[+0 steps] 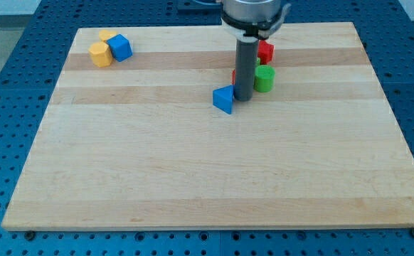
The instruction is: Push the triangle below the red circle
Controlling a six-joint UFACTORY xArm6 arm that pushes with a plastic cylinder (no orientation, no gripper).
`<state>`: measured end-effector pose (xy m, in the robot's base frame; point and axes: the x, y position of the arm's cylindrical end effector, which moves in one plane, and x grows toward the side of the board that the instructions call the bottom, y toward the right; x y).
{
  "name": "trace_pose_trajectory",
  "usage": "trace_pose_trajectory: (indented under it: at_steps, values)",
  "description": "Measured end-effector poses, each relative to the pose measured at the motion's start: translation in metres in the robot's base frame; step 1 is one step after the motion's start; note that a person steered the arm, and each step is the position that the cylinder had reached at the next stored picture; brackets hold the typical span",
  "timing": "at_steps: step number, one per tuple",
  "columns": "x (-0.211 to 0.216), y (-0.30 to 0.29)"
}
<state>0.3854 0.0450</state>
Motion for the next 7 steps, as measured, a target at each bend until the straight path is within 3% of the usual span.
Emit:
trace_pose_trajectory:
  at_steps: [4,7]
  values:
    - [-0.045,-0.034]
    - [-0.045,-0.035]
